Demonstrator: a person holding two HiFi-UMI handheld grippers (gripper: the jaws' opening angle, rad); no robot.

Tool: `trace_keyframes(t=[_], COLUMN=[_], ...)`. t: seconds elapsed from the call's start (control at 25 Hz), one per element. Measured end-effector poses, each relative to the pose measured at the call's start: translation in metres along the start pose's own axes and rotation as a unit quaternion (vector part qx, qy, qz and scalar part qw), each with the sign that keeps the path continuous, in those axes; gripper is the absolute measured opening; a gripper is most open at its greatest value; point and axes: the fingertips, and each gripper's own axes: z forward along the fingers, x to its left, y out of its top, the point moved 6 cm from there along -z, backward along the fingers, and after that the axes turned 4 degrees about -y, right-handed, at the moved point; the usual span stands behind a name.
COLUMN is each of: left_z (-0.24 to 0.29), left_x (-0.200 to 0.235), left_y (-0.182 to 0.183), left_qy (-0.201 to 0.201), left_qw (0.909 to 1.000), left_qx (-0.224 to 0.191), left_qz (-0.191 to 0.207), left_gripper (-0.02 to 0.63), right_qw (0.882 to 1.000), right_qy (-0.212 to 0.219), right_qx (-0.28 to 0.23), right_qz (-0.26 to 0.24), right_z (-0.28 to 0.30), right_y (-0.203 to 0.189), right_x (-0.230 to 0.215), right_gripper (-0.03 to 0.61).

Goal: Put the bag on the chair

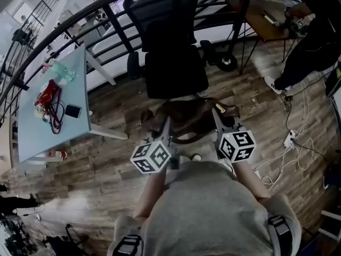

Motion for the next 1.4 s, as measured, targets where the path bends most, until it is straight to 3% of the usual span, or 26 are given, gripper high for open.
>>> trace_keyframes(t=[0.36,0.88,1.4], left_z=[-0.004,0.006,0.073], left_x=[-0.010,-0.007,0.037], left_y=[-0.002,0.004,0.038], left_qy=[0.009,0.014,0.002], left_qw=[0.9997,0.9996,0.9997], left_qx=[-0.023,-0.020,-0.019], left_qz=[-0.007,-0.016,-0.014], left_gripper=[0.021,0.021,0.021], right_qw=[1.000,0.999,0.999], right_qy=[0.026,0.034,0.026], right_qx=[-0.006,0.001,0.005], right_qz=[0.016,0.035,0.040], right_z=[-0.007,0.006,0.082], right_y=[0.004,0.007,0.025], right_x=[-0.006,-0.014,-0.028], right_gripper=[0.023,0.023,0.023])
